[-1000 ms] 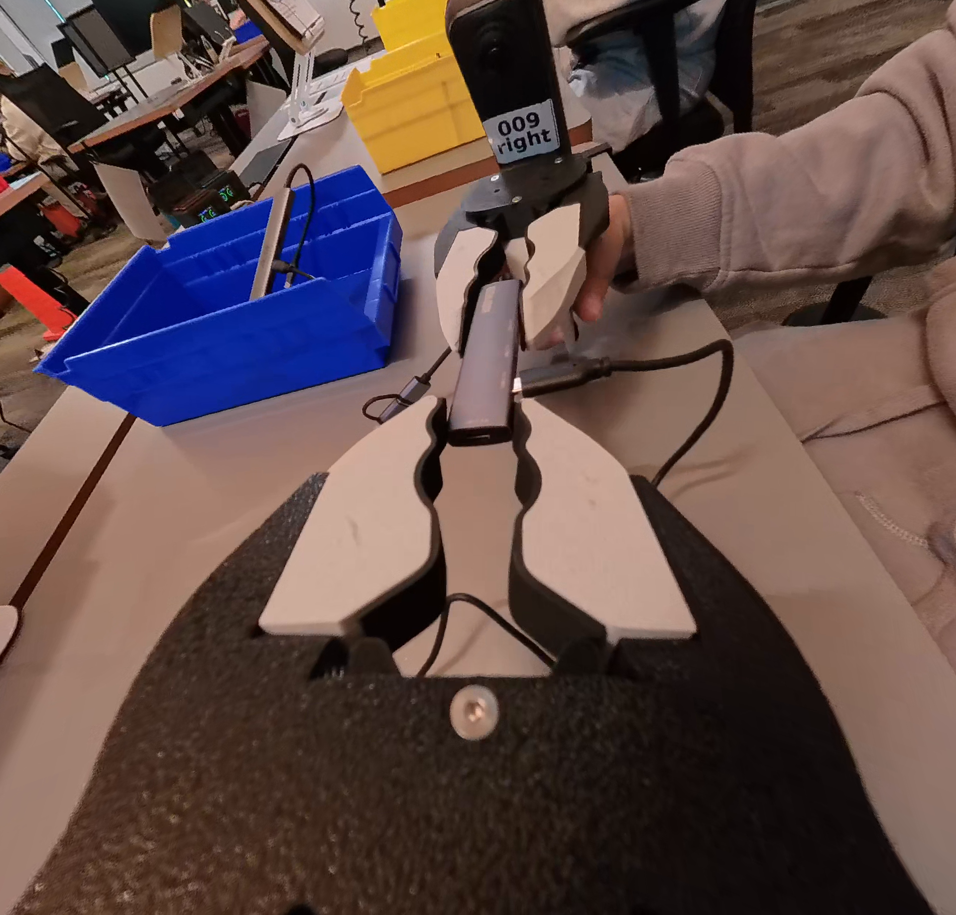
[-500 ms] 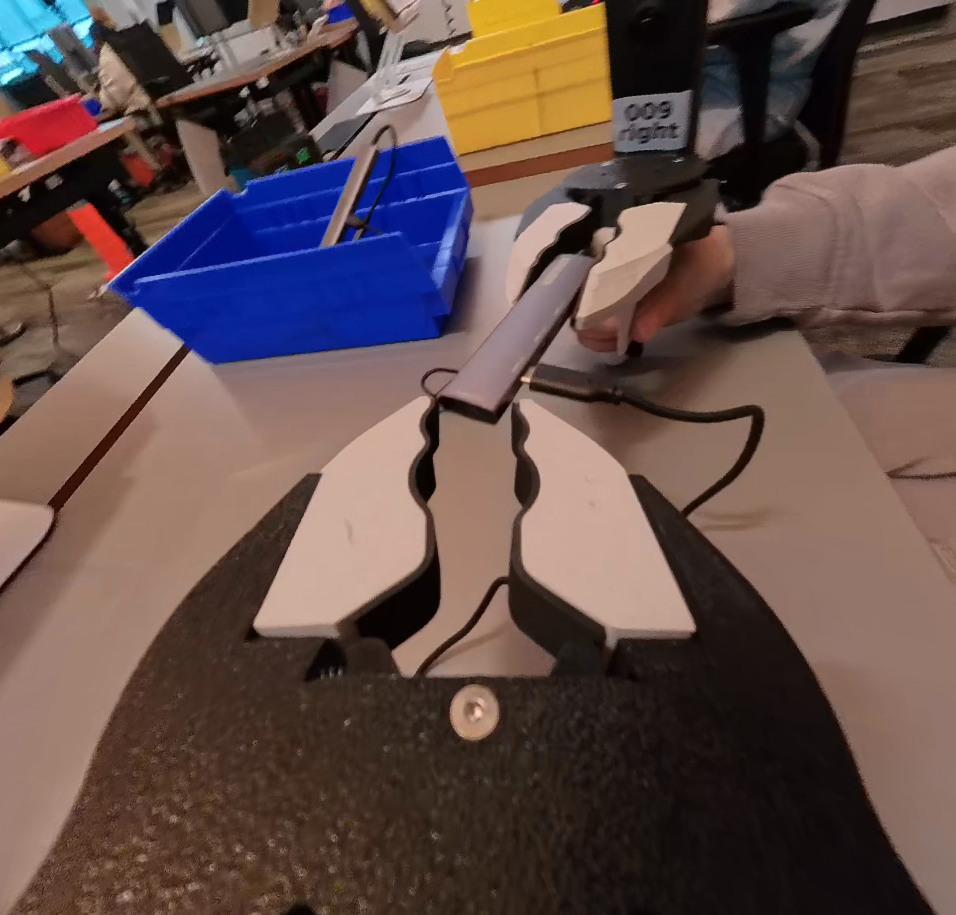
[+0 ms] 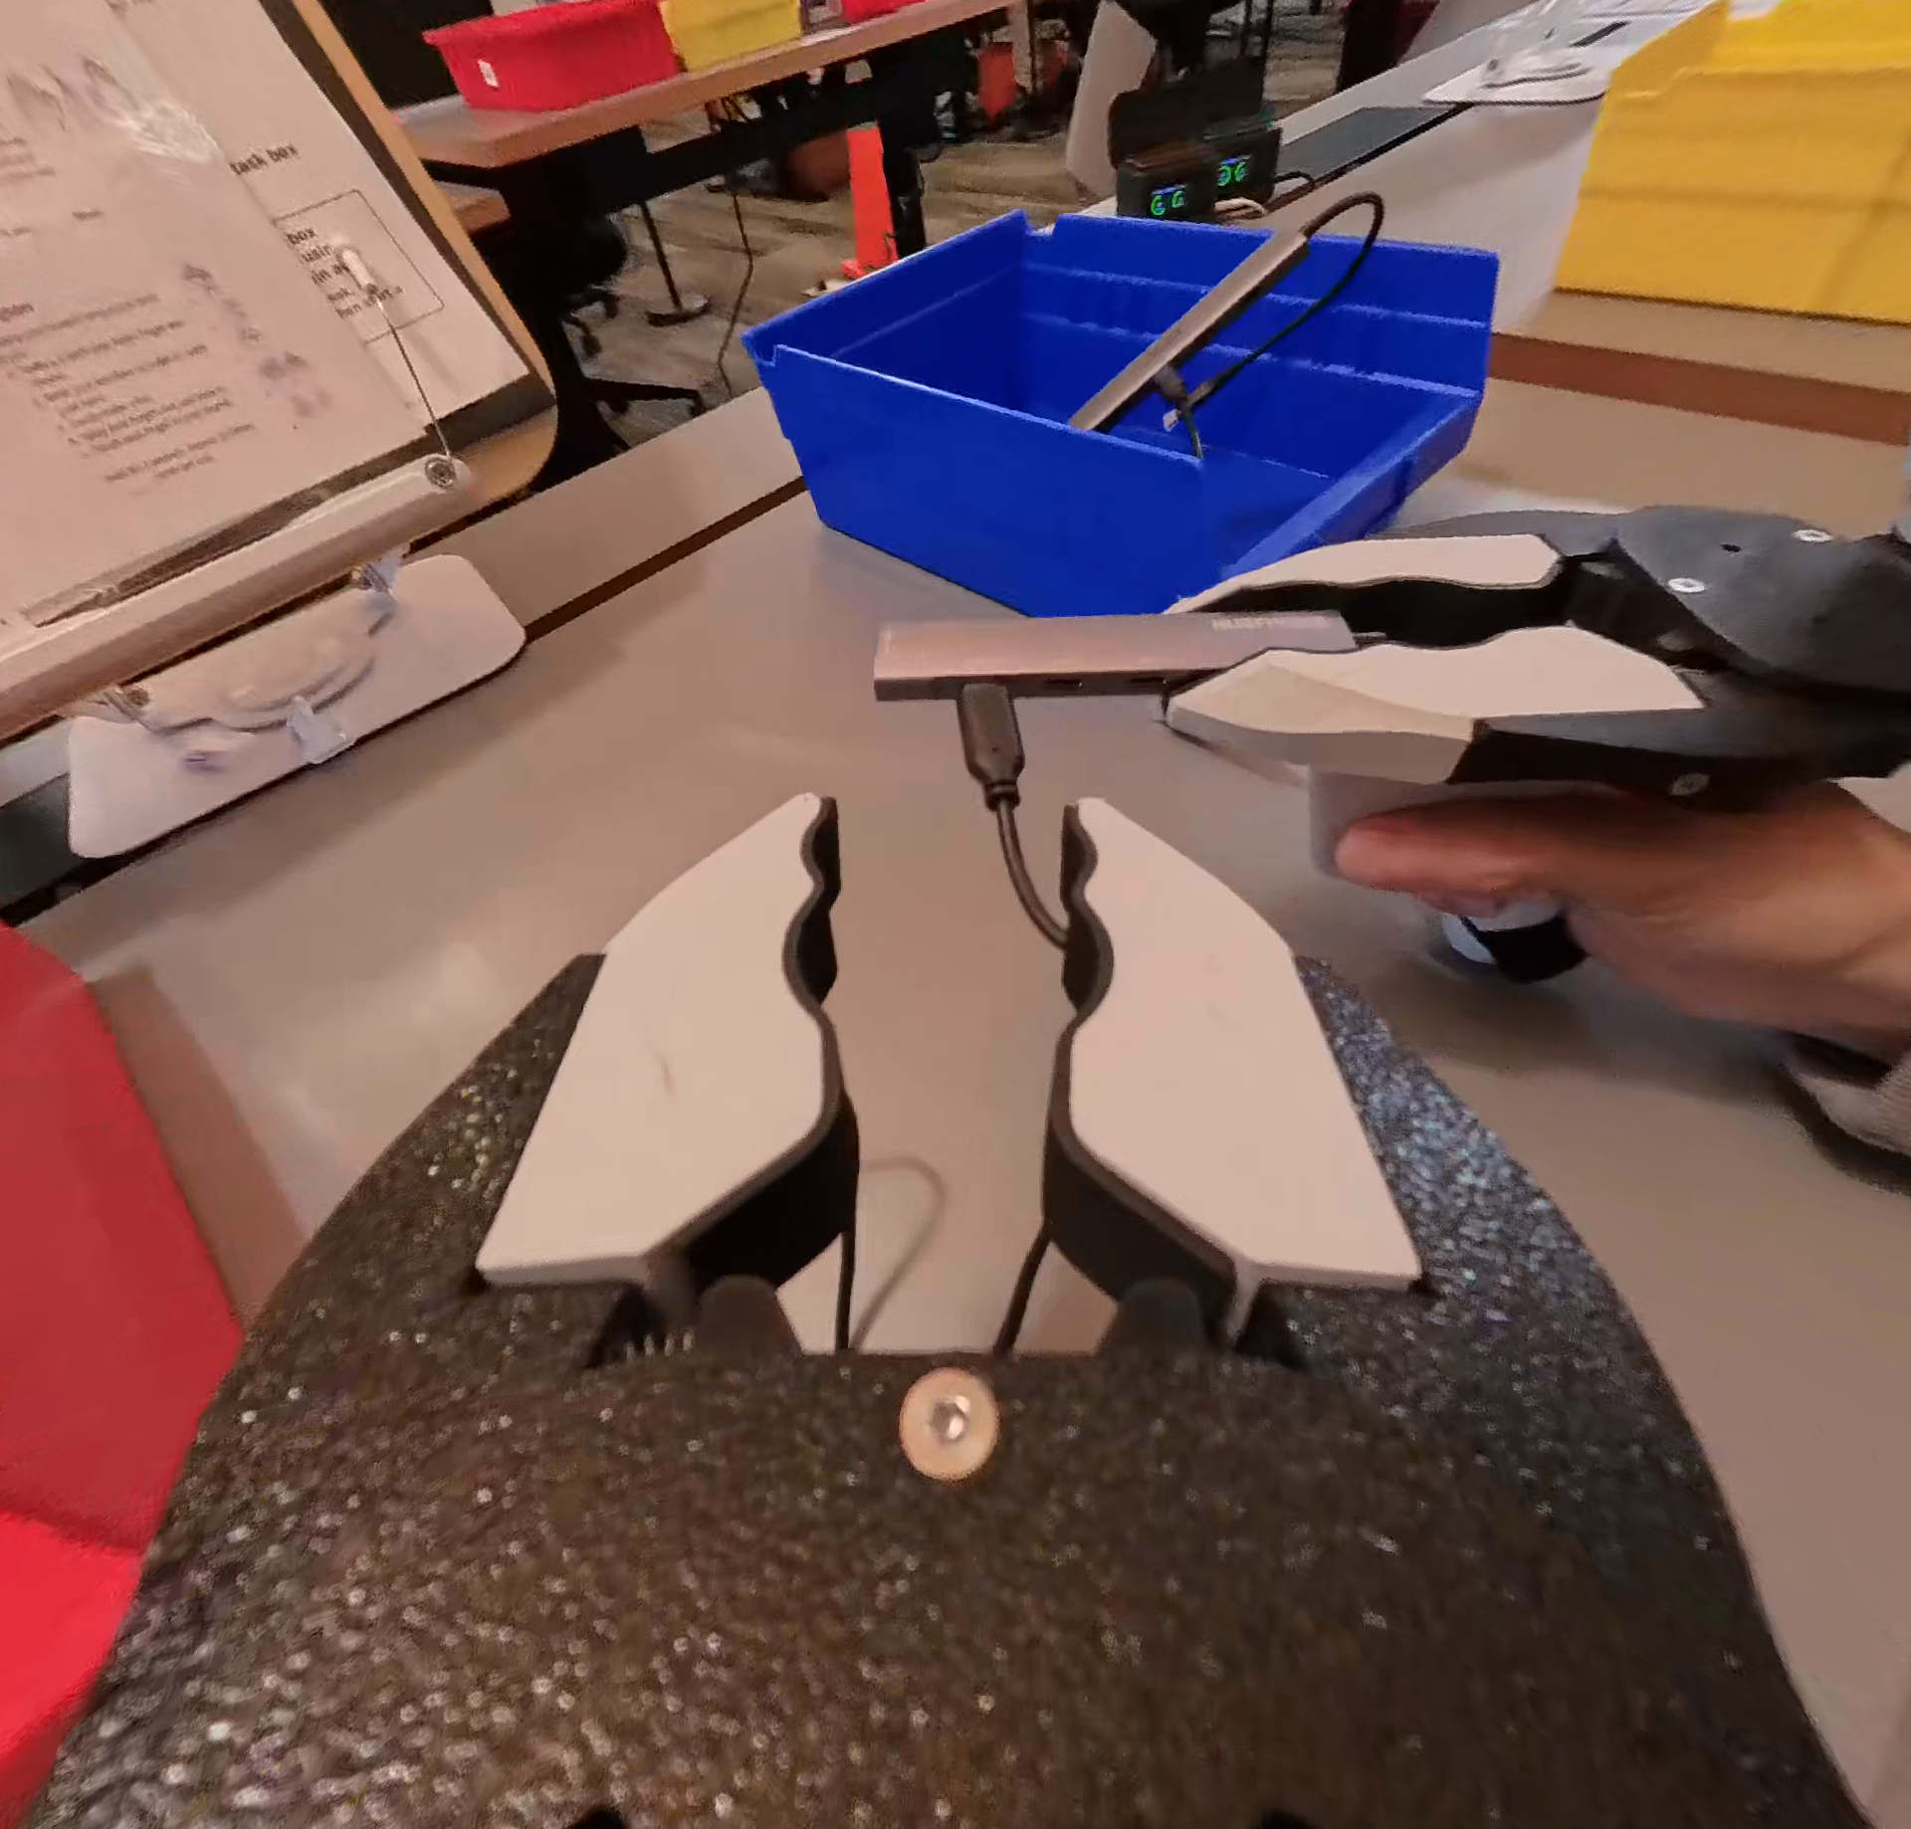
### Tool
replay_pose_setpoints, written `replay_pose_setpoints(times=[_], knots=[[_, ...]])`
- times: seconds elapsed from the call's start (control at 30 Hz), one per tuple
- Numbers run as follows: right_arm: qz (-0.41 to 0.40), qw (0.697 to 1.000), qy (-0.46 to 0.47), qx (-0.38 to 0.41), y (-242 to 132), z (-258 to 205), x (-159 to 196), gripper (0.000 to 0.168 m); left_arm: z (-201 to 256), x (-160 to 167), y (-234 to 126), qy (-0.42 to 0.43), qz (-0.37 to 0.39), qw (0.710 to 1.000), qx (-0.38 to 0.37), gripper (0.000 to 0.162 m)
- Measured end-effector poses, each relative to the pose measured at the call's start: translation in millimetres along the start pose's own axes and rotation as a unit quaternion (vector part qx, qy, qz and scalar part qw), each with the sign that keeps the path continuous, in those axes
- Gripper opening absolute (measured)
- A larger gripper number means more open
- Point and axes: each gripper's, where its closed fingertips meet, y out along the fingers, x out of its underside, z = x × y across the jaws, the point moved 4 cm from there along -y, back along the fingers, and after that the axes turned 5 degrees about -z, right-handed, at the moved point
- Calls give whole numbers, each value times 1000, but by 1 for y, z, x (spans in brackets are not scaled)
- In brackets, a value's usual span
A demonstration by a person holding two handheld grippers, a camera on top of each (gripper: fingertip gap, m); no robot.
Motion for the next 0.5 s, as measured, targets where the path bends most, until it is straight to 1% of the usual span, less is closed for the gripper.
replay_pose_setpoints(times=[0.03, 0.13, 0.2, 0.23, 0.4, 0.5], knots=[[5, 1000, -5, 11, -1, 1, -1, 25, 3, 0, 5, 3, 2, 1000, -3, 39], [1, 1000, -16, 2, 0, -3, 0, 25, 5, 1, 17, 9, -2, 1000, -14, 35], [0, 1000, -18, -16, 1, -8, 0, 25, 5, 1, 21, 12, 3, 1000, -20, 18], [0, 1000, -17, -17, 2, -9, 0, 25, 4, 2, 22, 14, -2, 1000, -24, 13], [-7, 999, -15, -31, 4, -11, 1, 25, 2, 5, 21, 38, 4, 999, -38, 13], [-8, 1000, -17, -19, 4, -10, 1, 25, 3, 8, 19, 53, 2, 998, -47, 22]])
